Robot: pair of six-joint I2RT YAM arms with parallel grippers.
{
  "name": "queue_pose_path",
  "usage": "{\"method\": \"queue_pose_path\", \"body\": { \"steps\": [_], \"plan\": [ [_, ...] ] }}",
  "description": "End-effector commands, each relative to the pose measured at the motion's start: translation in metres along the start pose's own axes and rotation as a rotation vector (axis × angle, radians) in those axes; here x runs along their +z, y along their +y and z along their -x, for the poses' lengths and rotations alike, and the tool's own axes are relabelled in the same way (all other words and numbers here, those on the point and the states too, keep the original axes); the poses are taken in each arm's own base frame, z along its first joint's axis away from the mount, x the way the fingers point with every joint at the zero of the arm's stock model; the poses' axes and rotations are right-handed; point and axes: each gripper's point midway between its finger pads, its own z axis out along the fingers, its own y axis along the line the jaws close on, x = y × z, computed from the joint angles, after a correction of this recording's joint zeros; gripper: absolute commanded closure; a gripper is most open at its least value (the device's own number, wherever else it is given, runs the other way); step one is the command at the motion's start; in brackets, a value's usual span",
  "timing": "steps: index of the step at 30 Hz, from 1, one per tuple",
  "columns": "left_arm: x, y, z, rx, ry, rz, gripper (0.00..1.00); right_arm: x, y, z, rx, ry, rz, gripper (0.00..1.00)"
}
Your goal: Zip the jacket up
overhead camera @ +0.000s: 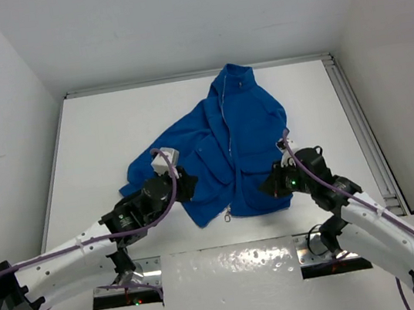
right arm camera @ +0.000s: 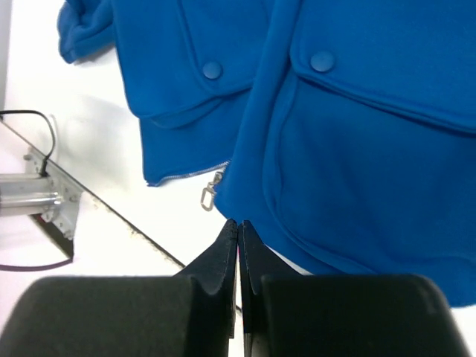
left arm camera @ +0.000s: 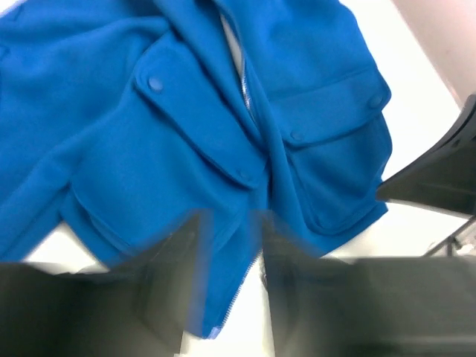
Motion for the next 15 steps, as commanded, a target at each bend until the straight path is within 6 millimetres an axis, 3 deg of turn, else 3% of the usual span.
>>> {"method": "queue_pose_path", "body": {
  "steps": [1, 4, 12, 14, 15],
  "plan": [
    [0.0, -0.007, -0.001, 0.028, 0.03, -0.031, 0.82, -0.005, 0.001, 0.007, -0.036, -0.021, -0.012, 1.0],
    [0.002, 0.0, -0.018, 0.055, 0.093, -0.005, 1.0, -0.009, 0.001, 0.01, -0.043, -0.035, -0.023, 1.0],
    [0.01, 0.018, -0.068, 0.2, 0.321, 0.163, 1.0, 0.004, -0.004, 0.003, -0.04, 0.001, -0.022, 1.0],
    [0.011, 0.022, -0.081, 0.224, 0.367, 0.191, 0.92, 0.008, -0.003, 0.002, -0.039, 0.004, -0.009, 1.0],
    [0.011, 0.024, -0.087, 0.223, 0.384, 0.2, 0.79, 0.008, -0.002, 0.002, -0.038, 0.005, -0.001, 1.0]
  ]
}}
